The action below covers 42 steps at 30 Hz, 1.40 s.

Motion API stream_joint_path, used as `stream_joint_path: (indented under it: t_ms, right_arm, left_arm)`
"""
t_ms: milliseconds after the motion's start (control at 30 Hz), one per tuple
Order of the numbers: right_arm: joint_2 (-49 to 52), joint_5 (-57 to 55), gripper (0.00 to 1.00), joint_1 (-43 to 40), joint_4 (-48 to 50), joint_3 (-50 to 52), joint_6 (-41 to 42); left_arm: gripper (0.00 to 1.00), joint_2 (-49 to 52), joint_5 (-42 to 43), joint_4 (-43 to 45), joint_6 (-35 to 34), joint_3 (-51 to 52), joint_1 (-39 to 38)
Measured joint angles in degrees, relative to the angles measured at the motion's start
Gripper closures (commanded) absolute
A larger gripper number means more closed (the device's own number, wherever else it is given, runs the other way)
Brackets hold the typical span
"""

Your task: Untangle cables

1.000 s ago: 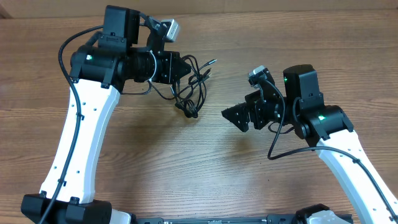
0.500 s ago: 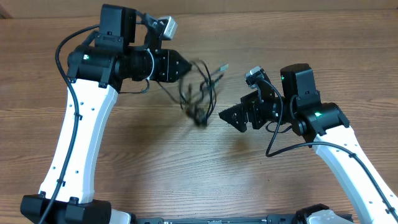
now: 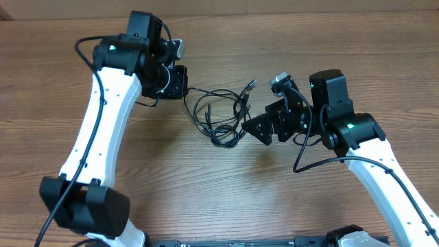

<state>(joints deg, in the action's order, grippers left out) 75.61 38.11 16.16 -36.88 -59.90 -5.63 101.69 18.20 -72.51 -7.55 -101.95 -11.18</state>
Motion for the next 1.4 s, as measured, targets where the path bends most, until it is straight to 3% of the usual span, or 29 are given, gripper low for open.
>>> stream_joint_path:
  t_ms: [400, 700, 800, 933, 1133, 1400]
  right_arm:
    - [0.0, -1.8, 0.02, 0.0, 0.0, 0.0, 0.0]
    - [0.0, -4.6, 0.02, 0.0, 0.0, 0.0, -0.1]
    - [0.0, -8.3, 0.0, 0.0, 0.0, 0.0, 1.8]
    - [0.0, -14.1, 0.0, -1.5, 0.0, 0.0, 7.2]
    - [0.0, -17.5, 0.0, -6.5, 0.0, 0.0, 11.6]
    - [0.0, -18.1, 0.0, -7.1, 0.0, 0.0, 12.7]
  left_arm:
    - [0.67, 9.5, 3.1, 8.1, 4.9, 0.0, -5.1]
    - [0.71, 15.0, 3.3, 14.7, 6.6, 0.0, -11.1]
    - [0.82, 17.9, 3.2, 15.6, 7.8, 0.0, -12.9]
    - [0.81, 22.2, 3.7, 16.0, 8.0, 0.0, -13.7]
    - [0.51, 24.1, 5.2, 18.1, 8.3, 0.0, -13.7]
    - [0.51, 24.1, 3.8, 23.7, 8.7, 0.0, -14.8]
